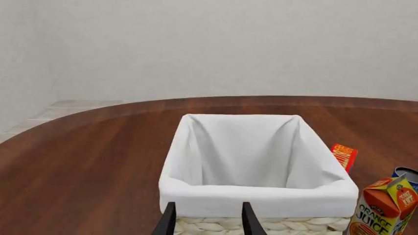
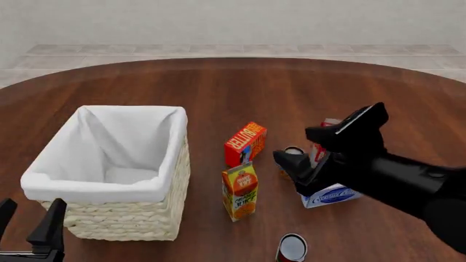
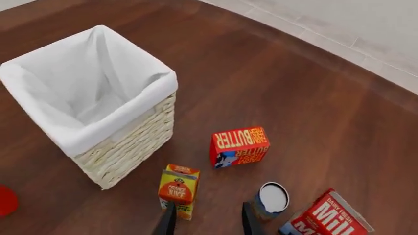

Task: Pick up the orange juice, and put it in the basket.

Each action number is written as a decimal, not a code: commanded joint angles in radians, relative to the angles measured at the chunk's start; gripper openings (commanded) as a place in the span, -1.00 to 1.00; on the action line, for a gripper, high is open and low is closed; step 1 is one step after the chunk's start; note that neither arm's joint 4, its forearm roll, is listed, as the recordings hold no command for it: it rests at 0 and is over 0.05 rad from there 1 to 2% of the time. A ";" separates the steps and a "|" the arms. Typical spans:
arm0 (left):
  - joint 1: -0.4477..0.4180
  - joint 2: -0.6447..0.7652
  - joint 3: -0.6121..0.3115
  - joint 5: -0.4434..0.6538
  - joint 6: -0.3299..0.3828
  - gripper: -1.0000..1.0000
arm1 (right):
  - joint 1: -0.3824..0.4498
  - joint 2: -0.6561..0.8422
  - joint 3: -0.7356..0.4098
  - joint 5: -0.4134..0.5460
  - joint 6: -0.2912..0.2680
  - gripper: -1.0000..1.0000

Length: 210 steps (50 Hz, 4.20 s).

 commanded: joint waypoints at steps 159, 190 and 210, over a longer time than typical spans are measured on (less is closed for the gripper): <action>0.000 0.000 0.000 0.000 0.000 1.00 | 0.112 0.494 -0.035 -0.191 0.135 1.00; 0.000 0.000 0.000 0.000 0.000 1.00 | 0.111 0.554 -0.029 -0.231 0.135 1.00; 0.000 0.000 0.000 0.000 0.000 1.00 | 0.118 0.550 -0.028 -0.232 0.129 -1.00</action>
